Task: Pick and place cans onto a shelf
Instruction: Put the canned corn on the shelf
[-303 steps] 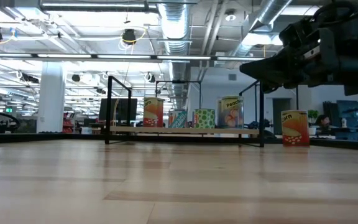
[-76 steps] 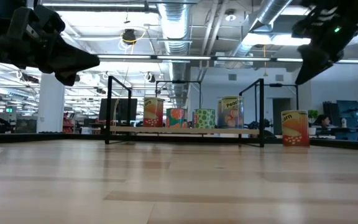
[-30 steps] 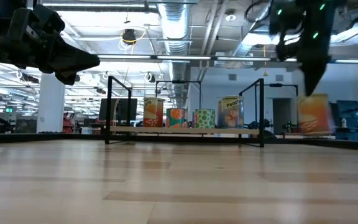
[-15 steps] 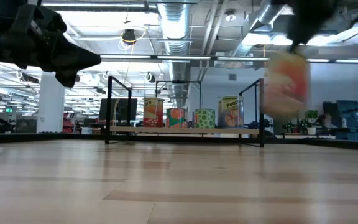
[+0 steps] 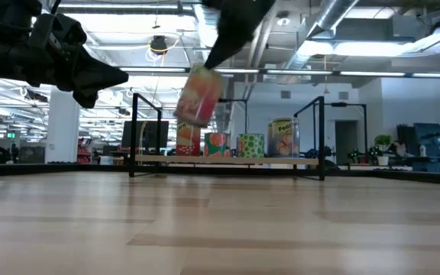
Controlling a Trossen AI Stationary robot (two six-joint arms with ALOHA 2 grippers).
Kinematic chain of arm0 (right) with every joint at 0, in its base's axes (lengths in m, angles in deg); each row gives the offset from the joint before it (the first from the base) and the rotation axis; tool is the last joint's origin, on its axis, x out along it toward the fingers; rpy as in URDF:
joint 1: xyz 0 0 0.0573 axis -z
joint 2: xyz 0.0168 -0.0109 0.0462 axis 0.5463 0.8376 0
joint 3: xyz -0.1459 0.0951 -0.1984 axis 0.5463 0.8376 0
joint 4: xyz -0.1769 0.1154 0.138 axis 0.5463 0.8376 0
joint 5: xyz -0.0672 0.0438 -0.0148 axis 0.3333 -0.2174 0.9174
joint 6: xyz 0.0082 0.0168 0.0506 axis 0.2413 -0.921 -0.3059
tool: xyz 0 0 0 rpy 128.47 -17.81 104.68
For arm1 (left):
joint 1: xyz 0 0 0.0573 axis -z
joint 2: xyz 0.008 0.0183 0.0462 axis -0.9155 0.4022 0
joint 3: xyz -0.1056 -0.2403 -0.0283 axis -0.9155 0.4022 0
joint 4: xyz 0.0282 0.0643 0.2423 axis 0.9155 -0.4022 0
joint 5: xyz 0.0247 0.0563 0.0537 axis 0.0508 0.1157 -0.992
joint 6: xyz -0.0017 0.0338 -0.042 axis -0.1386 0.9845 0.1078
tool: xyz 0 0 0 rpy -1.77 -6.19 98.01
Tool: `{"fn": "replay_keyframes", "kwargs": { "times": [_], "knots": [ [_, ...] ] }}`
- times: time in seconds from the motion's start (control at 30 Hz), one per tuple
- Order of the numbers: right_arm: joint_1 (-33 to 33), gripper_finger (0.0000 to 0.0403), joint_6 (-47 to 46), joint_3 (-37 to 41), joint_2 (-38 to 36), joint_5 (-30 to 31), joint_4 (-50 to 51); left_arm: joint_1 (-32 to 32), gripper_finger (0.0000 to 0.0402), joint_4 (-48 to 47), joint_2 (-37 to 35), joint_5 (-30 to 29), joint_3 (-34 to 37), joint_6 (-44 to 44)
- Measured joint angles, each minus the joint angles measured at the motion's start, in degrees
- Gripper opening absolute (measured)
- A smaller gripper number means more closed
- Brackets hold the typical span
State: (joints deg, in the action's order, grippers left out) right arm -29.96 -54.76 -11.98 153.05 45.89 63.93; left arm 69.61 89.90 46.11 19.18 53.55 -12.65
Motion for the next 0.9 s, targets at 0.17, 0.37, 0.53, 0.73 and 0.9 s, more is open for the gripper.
{"fn": "replay_keyframes", "kwargs": {
  "times": [0.17,0.37,0.53,0.73,0.9],
  "knots": [
    [6.0,0.0005,8.5,-11.1,11.0,0.0,0.6,-0.6,0.0000,-0.1,0.0,0.0,0.0,0.0],
    [10.2,0.0007,13.2,-20.6,19.5,0.0,1.1,-0.6,0.0000,-0.4,0.0,0.1,0.0,0.0],
    [11.7,0.0007,16.0,-23.8,22.5,-0.3,1.3,-0.6,0.0000,-0.5,0.0,0.1,0.0,-0.4],
    [12.4,0.0013,18.2,-24.1,23.4,-0.5,0.8,-0.6,0.0000,-0.6,0.1,0.0,0.0,-0.4],
    [13.2,0.0028,18.4,-23.9,23.5,-0.7,1.3,-0.6,0.0000,-0.8,0.1,0.0,0.0,-0.4]
  ]
}}
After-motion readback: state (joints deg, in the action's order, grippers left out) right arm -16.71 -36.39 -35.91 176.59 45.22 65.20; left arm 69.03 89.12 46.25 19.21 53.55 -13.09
